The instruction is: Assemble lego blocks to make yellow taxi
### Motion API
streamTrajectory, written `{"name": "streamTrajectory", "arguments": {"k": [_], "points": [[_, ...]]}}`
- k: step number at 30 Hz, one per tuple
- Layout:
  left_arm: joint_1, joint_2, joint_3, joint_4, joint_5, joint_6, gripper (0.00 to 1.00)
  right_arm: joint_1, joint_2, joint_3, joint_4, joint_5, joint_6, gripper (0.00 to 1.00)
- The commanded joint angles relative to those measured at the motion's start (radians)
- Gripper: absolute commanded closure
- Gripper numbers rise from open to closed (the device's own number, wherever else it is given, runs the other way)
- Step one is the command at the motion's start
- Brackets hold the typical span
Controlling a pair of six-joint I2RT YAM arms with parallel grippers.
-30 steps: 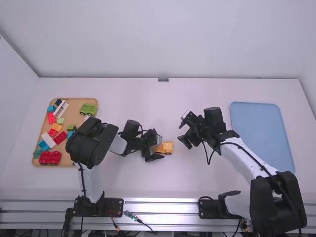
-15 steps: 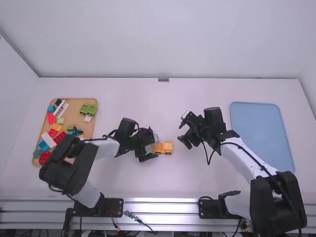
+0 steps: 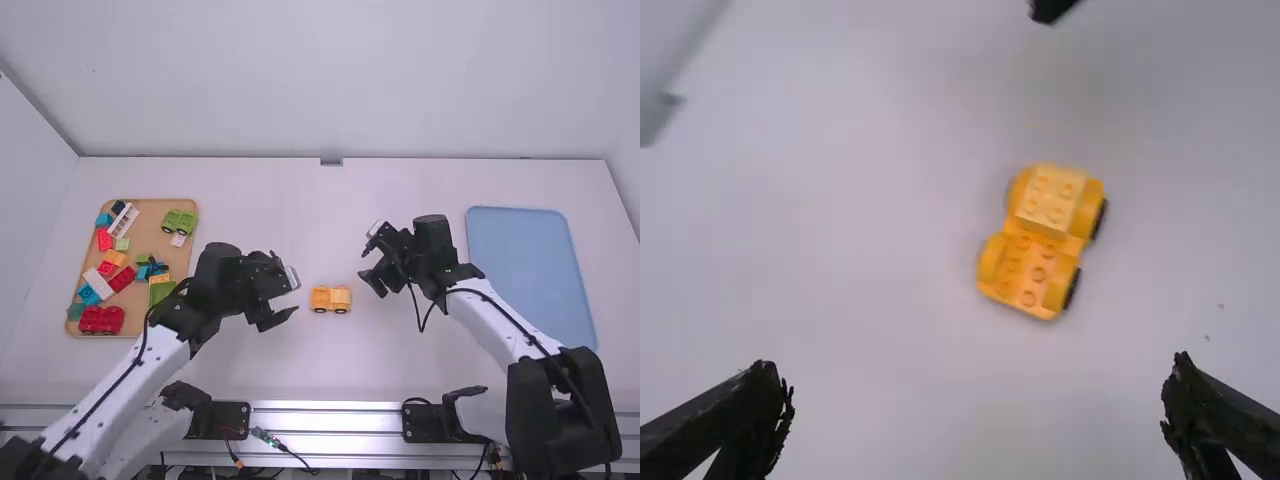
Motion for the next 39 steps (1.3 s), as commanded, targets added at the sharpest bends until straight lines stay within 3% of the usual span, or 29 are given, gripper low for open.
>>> {"name": "streamTrajectory", "arguments": {"k": [1,5,7,12,22,31,39], "points": [[0.013,-0.083,-0.002,0.020,-0.146,-0.210,0.01,0.005,-0.011,0.009,0.023,-0.002,0.034,0.01],[0.061,-0.149,-0.002,0.072,-0.491,-0.598,0.01,0.003,-0.011,0.009,0.098,-0.002,0.069,0.01],[0.099,-0.144,-0.001,0.076,-0.552,-0.672,0.01,0.007,-0.011,0.009,0.127,-0.002,0.069,0.01],[0.186,-0.090,0.021,0.068,-0.535,-0.714,0.01,0.003,-0.012,0.011,0.156,-0.005,0.069,0.01],[0.444,0.163,0.239,-0.067,-0.462,-0.965,0.01,0.016,-0.012,0.010,0.176,-0.001,0.069,0.01],[0.679,0.514,0.507,-0.233,-0.401,-1.049,0.01,-0.028,-0.012,0.011,0.176,-0.002,0.069,0.01],[0.759,0.797,0.734,-0.440,-0.352,-1.023,0.01,-0.042,-0.012,0.010,0.176,-0.001,0.069,0.01]]}}
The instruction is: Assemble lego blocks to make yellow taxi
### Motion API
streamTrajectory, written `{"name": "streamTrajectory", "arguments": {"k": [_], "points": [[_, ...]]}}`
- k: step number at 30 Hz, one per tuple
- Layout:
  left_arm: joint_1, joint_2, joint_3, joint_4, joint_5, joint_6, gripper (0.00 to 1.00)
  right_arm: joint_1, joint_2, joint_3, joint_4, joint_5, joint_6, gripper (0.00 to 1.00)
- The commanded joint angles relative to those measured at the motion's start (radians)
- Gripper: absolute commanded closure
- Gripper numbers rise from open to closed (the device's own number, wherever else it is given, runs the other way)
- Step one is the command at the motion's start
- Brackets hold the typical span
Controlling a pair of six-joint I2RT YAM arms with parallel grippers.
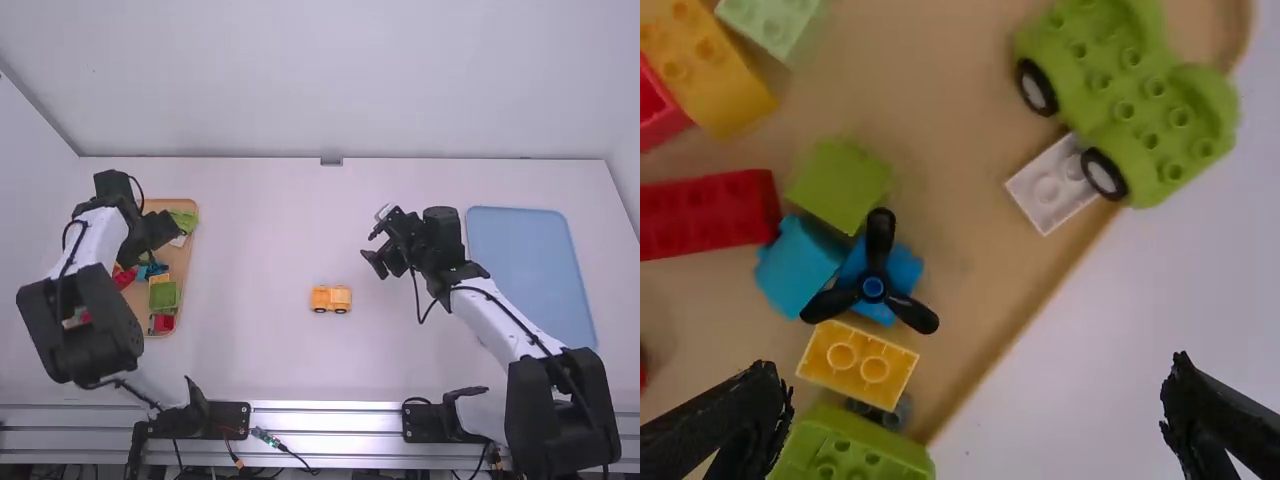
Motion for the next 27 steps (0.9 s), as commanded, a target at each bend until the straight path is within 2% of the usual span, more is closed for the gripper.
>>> {"name": "streamTrajectory", "arguments": {"k": [1,6,9,10,12,18,27], "points": [[0.014,0.069,0.068,-0.036,0.047,-0.002,0.01,0.000,-0.012,0.010,-0.002,-0.002,0.005,0.01],[0.014,0.104,0.066,-0.051,-0.041,0.005,0.02,0.000,-0.012,0.010,0.010,-0.002,0.005,0.01],[0.012,0.104,0.044,-0.055,-0.035,0.106,0.05,0.000,-0.012,0.010,0.027,-0.002,0.005,0.01],[0.011,0.103,0.032,-0.059,-0.032,0.141,0.10,0.000,-0.012,0.010,0.036,-0.002,0.005,0.01],[0.011,0.103,0.014,-0.057,-0.034,0.162,0.09,0.000,-0.012,0.010,0.051,-0.002,0.006,0.01],[0.017,0.103,-0.058,0.013,-0.039,0.190,0.08,0.000,-0.012,0.010,0.099,-0.002,0.005,0.01],[0.018,0.088,-0.149,0.123,-0.042,0.179,0.19,0.000,-0.012,0.010,0.159,-0.002,0.005,0.01]]}}
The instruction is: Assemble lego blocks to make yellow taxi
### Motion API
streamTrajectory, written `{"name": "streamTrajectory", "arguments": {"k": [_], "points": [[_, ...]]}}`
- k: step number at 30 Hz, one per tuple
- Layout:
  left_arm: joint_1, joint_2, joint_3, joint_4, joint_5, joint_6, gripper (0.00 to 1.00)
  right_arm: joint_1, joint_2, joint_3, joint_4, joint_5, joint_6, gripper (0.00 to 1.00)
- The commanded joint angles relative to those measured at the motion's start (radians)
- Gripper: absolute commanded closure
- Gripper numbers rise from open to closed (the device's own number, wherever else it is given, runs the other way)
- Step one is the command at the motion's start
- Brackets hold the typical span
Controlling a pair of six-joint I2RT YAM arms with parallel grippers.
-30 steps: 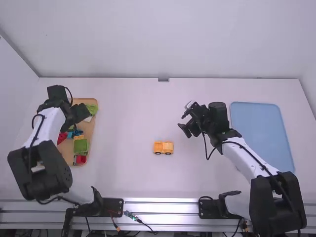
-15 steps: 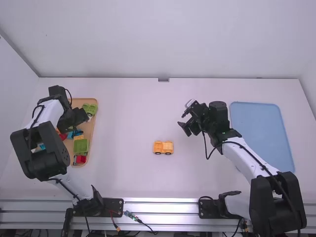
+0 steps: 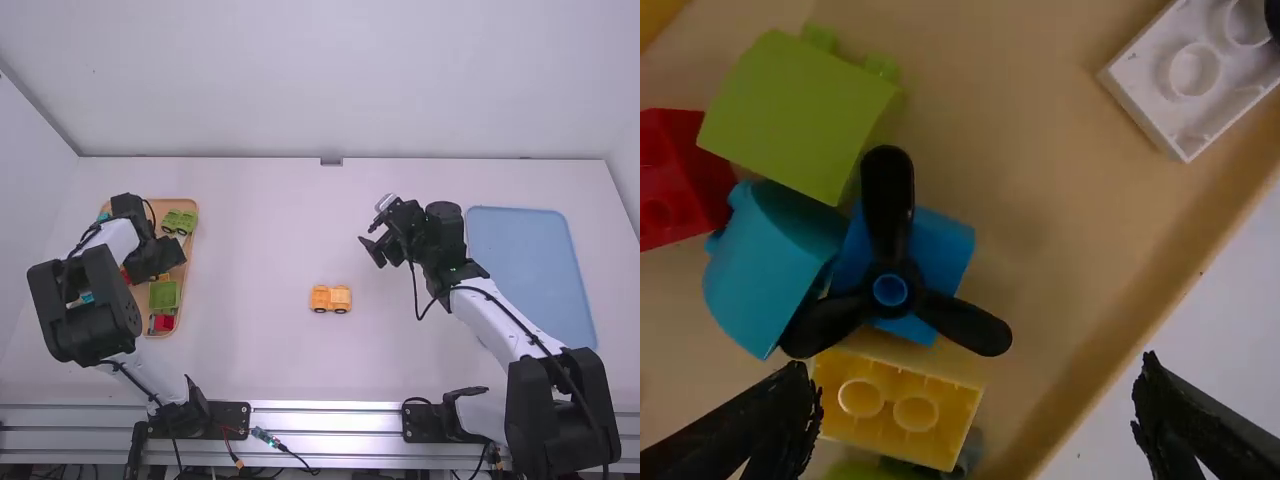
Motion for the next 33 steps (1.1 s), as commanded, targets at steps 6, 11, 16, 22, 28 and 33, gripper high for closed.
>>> {"name": "streamTrajectory", "arguments": {"k": [6,11,16,22,28,33], "points": [[0.005,-0.020,-0.016,-0.006,-0.075,-0.066,0.25,0.000,-0.012,0.010,0.039,-0.002,0.008,0.01],[0.003,-0.023,-0.018,-0.011,-0.136,-0.107,0.25,0.001,-0.012,0.010,0.044,-0.003,0.009,0.01],[0.003,-0.023,-0.021,-0.005,-0.138,-0.037,0.24,0.002,-0.012,0.010,0.077,-0.002,0.060,0.01],[0.004,-0.023,-0.080,0.062,-0.138,-0.010,0.28,-0.002,-0.012,0.011,0.083,-0.002,0.060,0.01],[0.008,-0.023,-0.117,0.108,-0.131,0.008,0.35,0.000,-0.012,0.011,0.084,-0.002,0.060,0.01],[0.009,-0.023,-0.126,0.131,-0.132,0.008,0.36,0.000,-0.012,0.011,0.091,-0.003,0.060,0.01]]}}
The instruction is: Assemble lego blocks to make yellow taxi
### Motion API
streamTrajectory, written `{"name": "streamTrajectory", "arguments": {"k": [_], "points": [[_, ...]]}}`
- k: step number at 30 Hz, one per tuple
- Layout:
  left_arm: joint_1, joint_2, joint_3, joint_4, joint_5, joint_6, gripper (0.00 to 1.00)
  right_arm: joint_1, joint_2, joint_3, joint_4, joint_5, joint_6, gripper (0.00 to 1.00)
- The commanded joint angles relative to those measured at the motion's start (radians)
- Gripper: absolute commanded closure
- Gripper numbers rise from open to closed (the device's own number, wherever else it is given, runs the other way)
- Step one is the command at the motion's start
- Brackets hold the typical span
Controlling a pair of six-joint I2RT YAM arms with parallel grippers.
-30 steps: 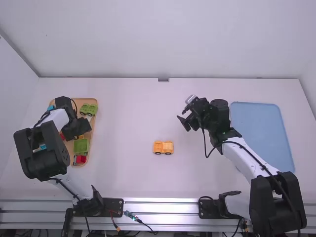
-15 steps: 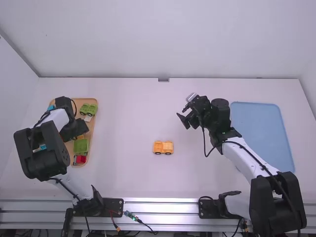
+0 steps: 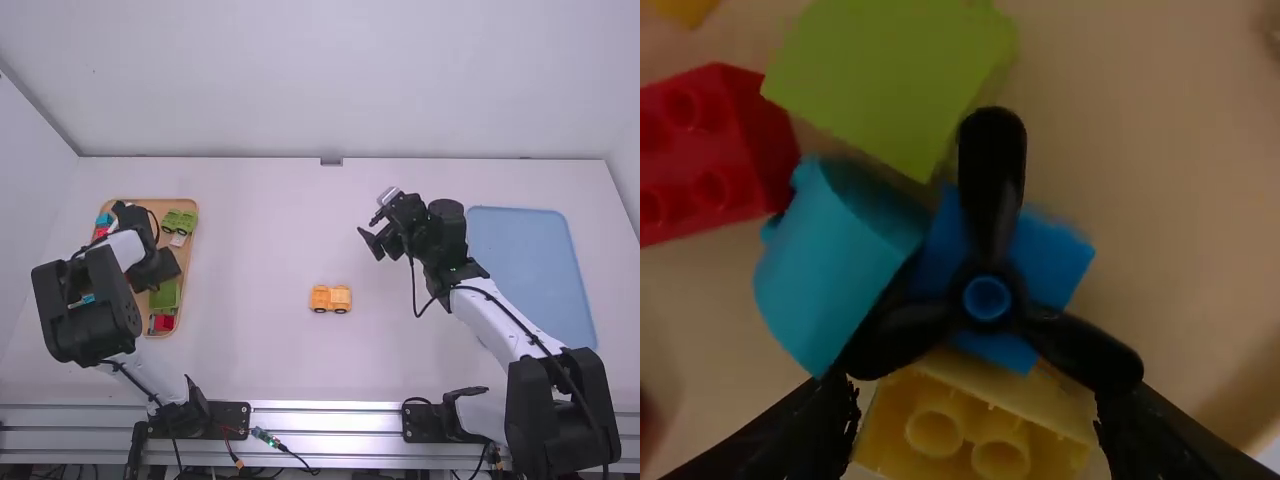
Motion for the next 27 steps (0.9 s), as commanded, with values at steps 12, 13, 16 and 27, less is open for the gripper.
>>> {"name": "streamTrajectory", "arguments": {"k": [12,13,16,27], "points": [[0.009,-0.020,-0.059,0.092,0.068,0.085,0.40,0.000,-0.012,0.011,0.018,-0.002,0.010,0.01],[0.009,-0.020,-0.059,0.096,0.068,0.084,0.42,0.000,-0.012,0.011,0.018,-0.002,0.010,0.01],[0.005,-0.020,-0.059,0.104,0.069,0.074,0.45,0.000,-0.012,0.011,0.018,-0.002,0.010,0.01],[0.002,-0.020,-0.059,0.175,0.129,0.014,0.43,-0.001,-0.012,0.011,0.010,-0.002,0.010,0.01]]}}
